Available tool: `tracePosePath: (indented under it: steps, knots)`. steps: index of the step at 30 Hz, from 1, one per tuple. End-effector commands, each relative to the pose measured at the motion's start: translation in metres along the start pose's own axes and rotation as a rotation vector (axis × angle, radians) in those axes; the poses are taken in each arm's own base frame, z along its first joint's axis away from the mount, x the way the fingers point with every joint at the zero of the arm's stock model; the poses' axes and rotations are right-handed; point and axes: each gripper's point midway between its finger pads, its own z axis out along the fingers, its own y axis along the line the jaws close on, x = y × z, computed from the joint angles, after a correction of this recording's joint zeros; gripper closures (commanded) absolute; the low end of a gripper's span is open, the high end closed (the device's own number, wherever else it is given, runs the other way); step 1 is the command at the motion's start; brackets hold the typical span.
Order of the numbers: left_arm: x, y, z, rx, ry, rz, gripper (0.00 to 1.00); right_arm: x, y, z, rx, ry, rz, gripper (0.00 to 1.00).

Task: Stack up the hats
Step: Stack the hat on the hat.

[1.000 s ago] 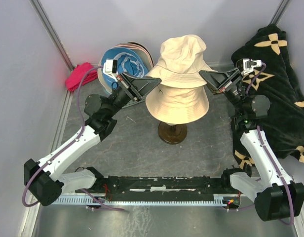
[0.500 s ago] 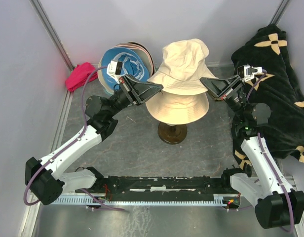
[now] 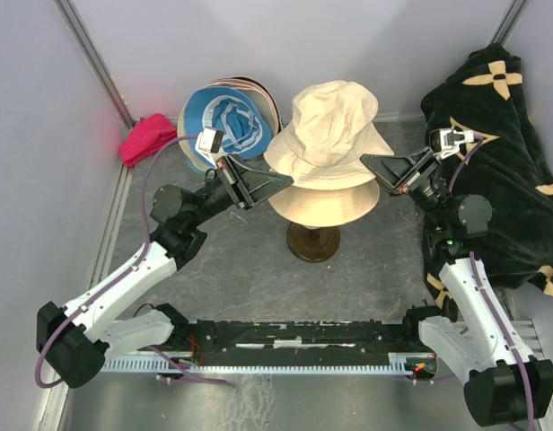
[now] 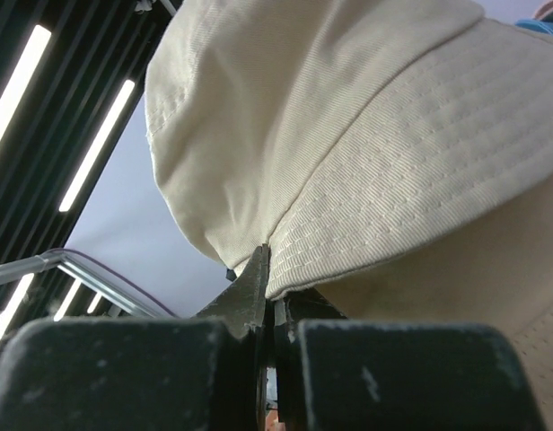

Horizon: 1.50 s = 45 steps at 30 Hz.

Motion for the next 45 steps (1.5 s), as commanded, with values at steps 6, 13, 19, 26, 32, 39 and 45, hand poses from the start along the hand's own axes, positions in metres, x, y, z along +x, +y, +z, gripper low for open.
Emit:
tracePosePath:
  steps: [6, 13, 19, 26, 32, 39, 45]
  knots:
    - [0.004, -0.010, -0.022, 0.028, -0.015, 0.123, 0.97, -0.012, -0.031, -0.010, 0.088, -0.071, -0.037, 0.98]
    - [0.011, 0.012, -0.029, -0.026, -0.014, 0.108, 0.97, -0.009, -0.045, -0.016, 0.125, -0.073, -0.032, 0.98]
    - [0.016, 0.029, -0.032, -0.056, -0.018, 0.080, 0.97, -0.009, -0.048, -0.014, 0.137, -0.063, -0.035, 0.98]
    - [0.016, 0.044, -0.034, -0.096, -0.032, 0.065, 0.97, -0.006, -0.062, -0.018, 0.190, -0.053, -0.027, 0.98]
    - [0.015, 0.056, -0.036, -0.148, -0.046, 0.073, 0.97, -0.005, -0.069, -0.019, 0.227, -0.043, -0.037, 0.95]
    - [0.007, 0.060, -0.041, -0.200, -0.087, 0.099, 0.91, -0.005, -0.070, -0.019, 0.243, -0.037, -0.053, 0.94]
    - [-0.007, 0.058, -0.047, -0.253, -0.152, 0.149, 0.71, -0.004, -0.071, -0.021, 0.255, -0.038, -0.068, 0.94]
